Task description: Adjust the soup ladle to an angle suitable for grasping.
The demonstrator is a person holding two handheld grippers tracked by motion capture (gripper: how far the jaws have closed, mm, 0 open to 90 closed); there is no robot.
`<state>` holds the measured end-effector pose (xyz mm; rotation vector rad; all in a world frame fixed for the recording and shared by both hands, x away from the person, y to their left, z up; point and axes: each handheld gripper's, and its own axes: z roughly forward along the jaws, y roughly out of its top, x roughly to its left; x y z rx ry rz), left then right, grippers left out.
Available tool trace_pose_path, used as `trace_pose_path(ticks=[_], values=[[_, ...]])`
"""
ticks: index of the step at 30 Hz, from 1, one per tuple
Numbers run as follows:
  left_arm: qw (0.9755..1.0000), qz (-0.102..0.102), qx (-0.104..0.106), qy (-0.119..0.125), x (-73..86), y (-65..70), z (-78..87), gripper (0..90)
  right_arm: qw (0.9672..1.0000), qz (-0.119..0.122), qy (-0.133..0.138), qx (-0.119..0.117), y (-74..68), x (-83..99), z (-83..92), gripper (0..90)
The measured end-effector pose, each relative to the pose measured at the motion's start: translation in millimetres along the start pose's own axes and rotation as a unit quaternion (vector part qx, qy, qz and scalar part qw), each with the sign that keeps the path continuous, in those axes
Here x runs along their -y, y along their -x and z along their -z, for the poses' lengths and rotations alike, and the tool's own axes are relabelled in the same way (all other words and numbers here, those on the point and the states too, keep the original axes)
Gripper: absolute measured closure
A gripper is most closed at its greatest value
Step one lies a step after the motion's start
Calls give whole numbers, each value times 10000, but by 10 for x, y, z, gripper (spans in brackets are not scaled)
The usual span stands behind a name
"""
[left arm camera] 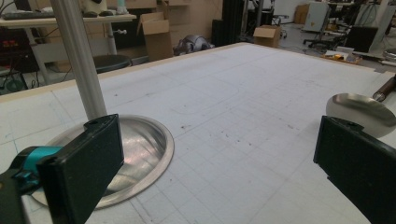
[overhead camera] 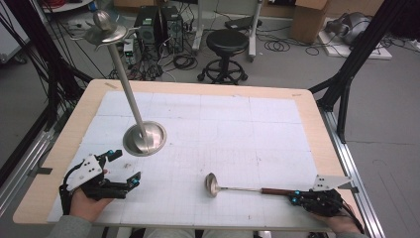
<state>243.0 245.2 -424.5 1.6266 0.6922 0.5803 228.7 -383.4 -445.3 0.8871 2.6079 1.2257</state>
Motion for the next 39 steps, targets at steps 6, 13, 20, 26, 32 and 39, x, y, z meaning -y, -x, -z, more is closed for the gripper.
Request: trace_pose_path(ticks=[6,13,20,26,32,39], values=[[10000,5,-25,-30,5,-3,3,20,9998,142,-20,105,15,-22,-17,900],[10000,-1,-45,-26,7,-8,21,20,9992,292,-41,277,46,-54,-57,900],[10000,2,-64,-15,9,-4,28,20,9983,334,-3,481,118,-133,-145,900],[9999,-10,-115,-84,21,-15,2,20,9984,220,-40,522,179,-200,-208,900],[9999,-7,-136,-78,21,-19,14,20,9982,119,-59,591,218,-266,-263,900],[9998,-3,-184,-89,32,-13,52,20,9970,158,-116,750,245,-381,-370,900]])
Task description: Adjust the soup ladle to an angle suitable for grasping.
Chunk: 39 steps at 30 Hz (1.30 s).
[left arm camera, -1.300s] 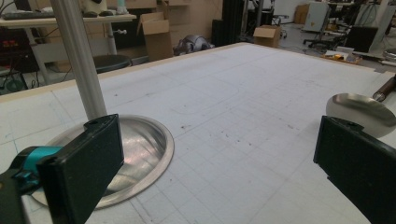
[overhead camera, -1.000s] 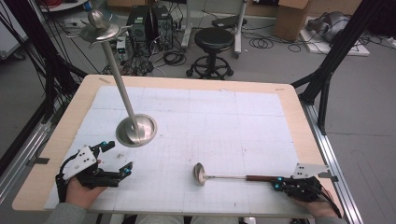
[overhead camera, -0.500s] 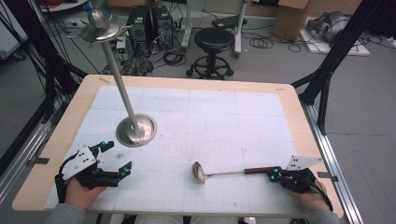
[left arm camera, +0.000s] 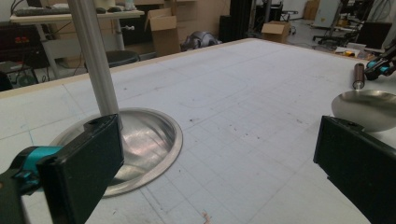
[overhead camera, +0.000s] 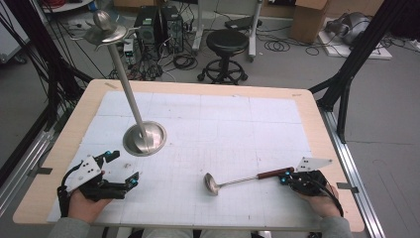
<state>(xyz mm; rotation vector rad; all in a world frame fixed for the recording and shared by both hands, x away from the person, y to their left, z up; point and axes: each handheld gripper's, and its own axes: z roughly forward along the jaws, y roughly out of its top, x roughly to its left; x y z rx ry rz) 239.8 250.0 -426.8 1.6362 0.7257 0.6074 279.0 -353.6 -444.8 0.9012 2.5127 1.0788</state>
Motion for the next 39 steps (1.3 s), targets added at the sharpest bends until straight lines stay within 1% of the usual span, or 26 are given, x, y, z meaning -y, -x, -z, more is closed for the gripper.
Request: trace_pose_path(ticks=[3,8,14,16,18,22,27,32,34,36,39], values=[[10000,18,-27,3,6,-6,24,20,10000,27,2,44,5,-60,-66,900],[10000,56,-54,10,15,-6,33,20,9999,-77,52,-111,64,-132,-157,900],[10000,35,-43,-32,19,2,25,20,10000,26,-50,69,46,-257,-260,900],[10000,30,-39,-52,21,7,23,20,9999,-51,-70,72,45,-286,-285,900],[10000,15,-34,-65,23,10,21,20,9999,-75,-78,96,45,-313,-311,900],[10000,32,-32,-67,25,13,18,20,9997,-56,-95,209,29,-381,-377,900],[9999,34,-45,-117,37,12,8,19,9998,-91,-80,168,38,-467,-474,900],[9999,42,-54,-105,37,16,8,20,9996,-39,-113,254,20,-559,-558,900],[9999,43,-71,-118,38,11,13,20,9996,-134,-111,236,25,-571,-574,900],[9999,39,-72,-122,41,7,14,20,9996,-163,-80,223,31,-562,-571,900],[9999,46,-53,-116,39,12,13,20,9995,-121,-84,276,14,-566,-566,900]])
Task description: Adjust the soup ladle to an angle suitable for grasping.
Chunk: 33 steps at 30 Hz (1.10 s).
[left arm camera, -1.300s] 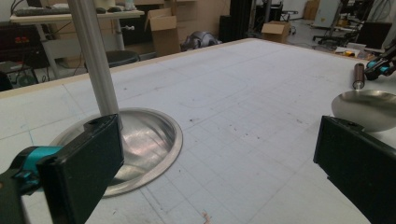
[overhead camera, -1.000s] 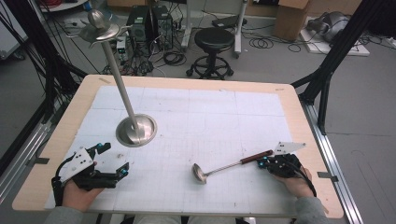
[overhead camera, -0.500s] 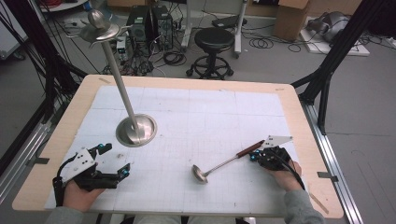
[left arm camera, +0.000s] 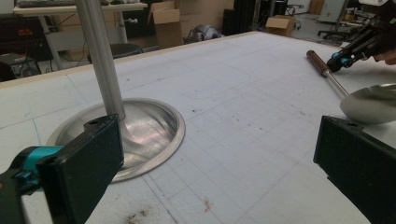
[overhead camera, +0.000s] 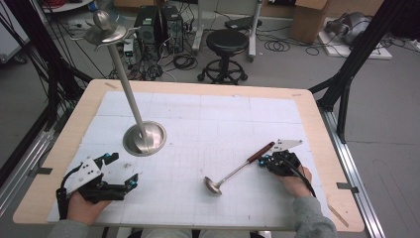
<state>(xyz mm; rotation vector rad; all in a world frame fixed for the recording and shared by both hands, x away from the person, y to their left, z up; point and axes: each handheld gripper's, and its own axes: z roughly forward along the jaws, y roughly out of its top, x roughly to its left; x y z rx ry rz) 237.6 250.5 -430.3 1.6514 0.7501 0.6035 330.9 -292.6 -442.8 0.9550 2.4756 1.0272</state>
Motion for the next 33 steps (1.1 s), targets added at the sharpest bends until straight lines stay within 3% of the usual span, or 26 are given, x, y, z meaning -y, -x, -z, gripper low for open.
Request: trace_pose_path(ticks=[4,9,16,22,33], values=[[10000,-32,24,40,-15,0,8,20,9996,-2,285,-61,-85,-35,57,900],[10000,-31,23,56,-22,5,-1,20,9978,42,557,-364,-272,-146,44,900],[10000,-46,32,45,-21,13,-13,20,9936,374,511,-938,-680,-378,-168,900],[10000,-18,-1,92,-33,1,18,20,9887,750,340,-1249,-965,-502,-343,900],[10000,25,8,74,-26,5,9,20,9867,944,116,-1321,-1119,-569,-516,900]])
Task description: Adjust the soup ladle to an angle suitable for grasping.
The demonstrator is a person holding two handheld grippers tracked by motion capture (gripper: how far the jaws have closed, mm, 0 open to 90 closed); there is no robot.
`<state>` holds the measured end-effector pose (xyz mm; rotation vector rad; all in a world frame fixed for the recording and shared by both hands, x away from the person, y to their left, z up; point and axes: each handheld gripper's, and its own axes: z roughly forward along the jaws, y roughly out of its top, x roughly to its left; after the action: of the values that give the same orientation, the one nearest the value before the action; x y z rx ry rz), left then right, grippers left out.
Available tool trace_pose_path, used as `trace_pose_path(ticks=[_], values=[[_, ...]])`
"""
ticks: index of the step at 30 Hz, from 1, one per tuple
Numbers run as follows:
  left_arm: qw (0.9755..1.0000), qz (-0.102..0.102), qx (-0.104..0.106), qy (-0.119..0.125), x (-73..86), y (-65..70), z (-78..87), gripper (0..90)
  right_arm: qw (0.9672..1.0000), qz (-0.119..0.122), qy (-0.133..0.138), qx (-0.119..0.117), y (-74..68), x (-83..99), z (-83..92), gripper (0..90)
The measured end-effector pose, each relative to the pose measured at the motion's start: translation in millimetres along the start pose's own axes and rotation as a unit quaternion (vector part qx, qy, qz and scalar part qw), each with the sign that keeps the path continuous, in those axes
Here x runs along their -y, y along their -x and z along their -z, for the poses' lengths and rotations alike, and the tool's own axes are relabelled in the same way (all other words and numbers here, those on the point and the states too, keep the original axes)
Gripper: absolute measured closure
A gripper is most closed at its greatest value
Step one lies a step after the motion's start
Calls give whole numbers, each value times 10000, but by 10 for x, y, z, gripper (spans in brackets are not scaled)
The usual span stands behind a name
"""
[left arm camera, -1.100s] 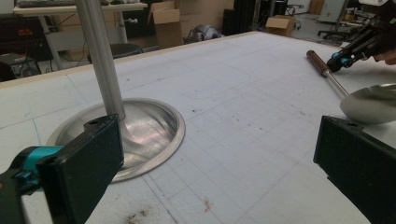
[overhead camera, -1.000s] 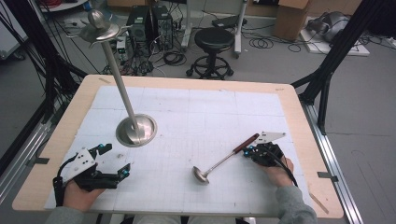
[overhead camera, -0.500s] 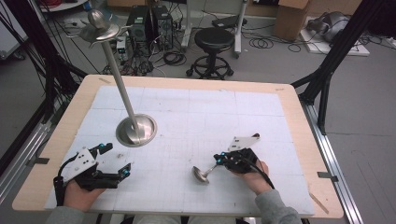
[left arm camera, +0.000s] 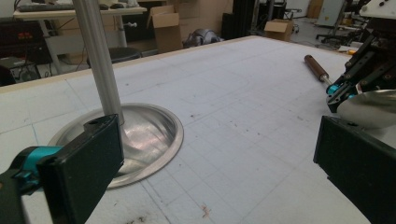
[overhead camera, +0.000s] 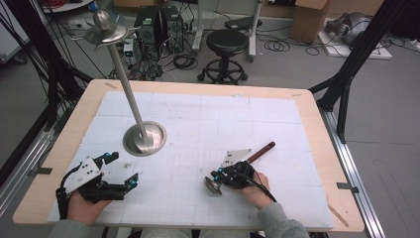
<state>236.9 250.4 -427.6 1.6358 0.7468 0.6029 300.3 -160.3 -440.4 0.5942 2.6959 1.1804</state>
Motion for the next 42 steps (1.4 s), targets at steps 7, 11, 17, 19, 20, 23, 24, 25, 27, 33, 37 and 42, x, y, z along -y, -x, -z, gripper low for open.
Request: trace_pose_path(ticks=[7,11,17,19,20,23,24,25,27,33,37,42], values=[[10000,26,-5,32,-2,-13,10,19,9999,95,-99,9,-28,-14,-43,900],[10000,24,-1,11,3,-11,5,20,9999,97,-109,1,-28,-12,-46,900],[10000,17,12,-3,5,-12,16,20,9999,118,-107,47,-44,3,-39,900],[10000,23,-2,-4,8,-16,19,20,9999,79,-109,38,-48,17,-24,900],[10000,30,-3,7,8,-18,21,20,9999,65,-98,26,-48,27,-18,900],[10000,45,-18,22,4,-22,30,20,9999,64,-69,76,-70,69,18,900],[10000,51,-16,29,3,-24,32,20,9999,69,-58,73,-74,83,29,900],[10000,52,-18,29,4,-24,32,20,9999,66,-43,64,-74,106,49,900],[10000,45,-15,20,5,-24,31,20,10000,28,-56,34,-77,134,85,900],[10000,30,-3,-1,3,-21,26,20,9999,24,-125,-22,-75,205,177,900],[10000,19,1,1,1,-23,27,20,9998,34,-199,-31,-77,240,234,900],[10000,30,11,11,-1,-20,24,20,9997,30,-235,-82,-76,284,293,900]])
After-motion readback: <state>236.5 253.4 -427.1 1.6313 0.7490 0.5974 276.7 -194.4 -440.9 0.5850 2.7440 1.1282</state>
